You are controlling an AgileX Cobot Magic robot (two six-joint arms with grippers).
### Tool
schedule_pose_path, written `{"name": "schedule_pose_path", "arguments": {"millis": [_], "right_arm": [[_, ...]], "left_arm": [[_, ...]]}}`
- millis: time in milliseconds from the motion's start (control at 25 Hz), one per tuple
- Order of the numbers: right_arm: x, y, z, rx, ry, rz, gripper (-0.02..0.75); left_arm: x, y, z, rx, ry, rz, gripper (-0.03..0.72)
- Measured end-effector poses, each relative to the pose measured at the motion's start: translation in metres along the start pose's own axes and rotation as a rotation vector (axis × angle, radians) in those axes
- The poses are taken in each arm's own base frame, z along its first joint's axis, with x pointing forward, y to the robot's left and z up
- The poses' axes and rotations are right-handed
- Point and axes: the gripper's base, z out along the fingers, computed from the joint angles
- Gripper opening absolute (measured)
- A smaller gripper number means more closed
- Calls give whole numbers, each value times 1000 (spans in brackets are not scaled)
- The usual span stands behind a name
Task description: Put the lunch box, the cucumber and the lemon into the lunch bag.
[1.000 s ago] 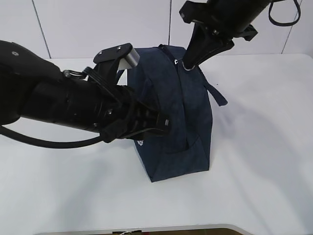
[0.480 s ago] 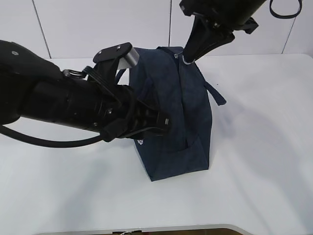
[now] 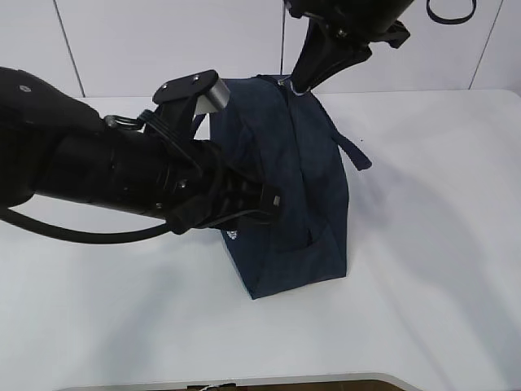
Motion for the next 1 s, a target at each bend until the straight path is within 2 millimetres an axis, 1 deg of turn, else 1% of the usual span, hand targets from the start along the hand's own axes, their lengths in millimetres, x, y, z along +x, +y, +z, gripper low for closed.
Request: {"name": "schedule_pose_path", "arguments": {"millis": [360, 720, 840, 1000], "right_arm": [[-13, -3, 4, 0, -29, -9, 5], [-28, -9, 15, -6, -53, -14, 5], [-30, -10, 20, -10, -53, -10, 5], [-31, -10, 20, -12, -55, -11, 5]], "left_arm": [[0, 0, 0, 0, 0, -1, -14], [0, 0, 0, 1, 1, -1, -14], [0, 0, 0, 1, 1, -1, -14], [0, 0, 0, 1, 1, -1, -14]]}}
